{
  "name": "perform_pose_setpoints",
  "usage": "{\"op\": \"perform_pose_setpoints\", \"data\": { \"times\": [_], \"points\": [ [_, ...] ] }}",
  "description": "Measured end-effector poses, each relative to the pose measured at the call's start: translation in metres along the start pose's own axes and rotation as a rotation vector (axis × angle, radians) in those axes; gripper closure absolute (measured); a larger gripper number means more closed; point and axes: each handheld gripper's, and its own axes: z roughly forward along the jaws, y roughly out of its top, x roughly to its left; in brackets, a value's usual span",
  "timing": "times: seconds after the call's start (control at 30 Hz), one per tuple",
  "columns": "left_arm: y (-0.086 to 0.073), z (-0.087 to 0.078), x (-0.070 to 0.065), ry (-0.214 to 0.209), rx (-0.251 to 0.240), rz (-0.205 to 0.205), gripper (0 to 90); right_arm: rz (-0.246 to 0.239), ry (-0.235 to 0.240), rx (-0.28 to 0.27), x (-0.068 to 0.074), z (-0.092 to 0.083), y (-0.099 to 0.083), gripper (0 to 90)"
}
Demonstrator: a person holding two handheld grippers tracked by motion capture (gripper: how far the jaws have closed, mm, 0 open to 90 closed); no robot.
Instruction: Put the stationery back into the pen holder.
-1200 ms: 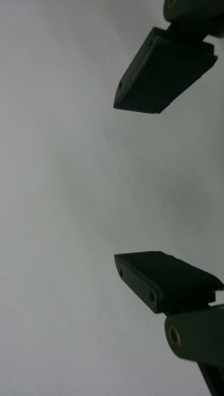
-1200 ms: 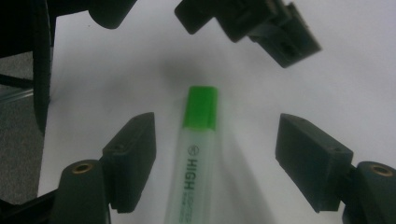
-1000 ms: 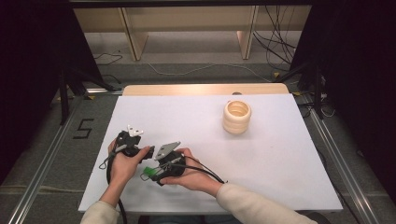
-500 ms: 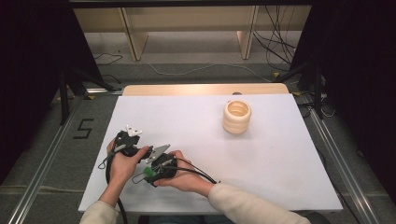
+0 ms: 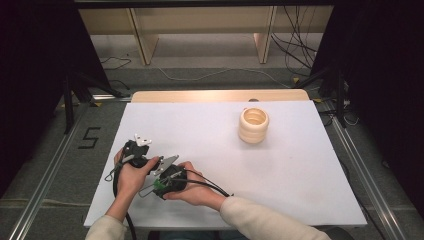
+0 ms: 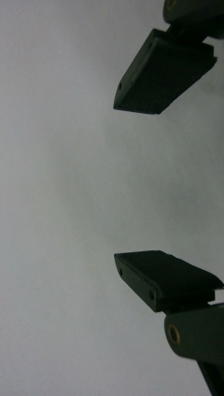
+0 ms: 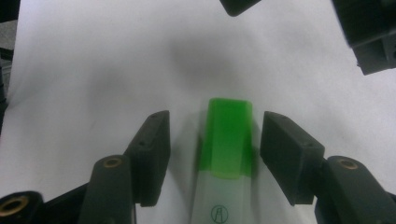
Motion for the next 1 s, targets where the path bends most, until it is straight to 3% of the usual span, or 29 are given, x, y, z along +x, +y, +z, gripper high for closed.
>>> {"op": "perform_pose_setpoints", "data": {
  "times": [0.4,1.0],
  "points": [
    [-0.0001,0.0013,0.0,0.0,0.004,-0.003,22.0,-0.021,-0.03,0.022,0.0002,0.0,0.0024,53.5],
    [-0.0002,0.0016,0.0002,0.001,0.005,-0.003,22.0,-0.006,-0.03,0.02,-0.0017,0.0001,0.0029,64.0]
  ]
}}
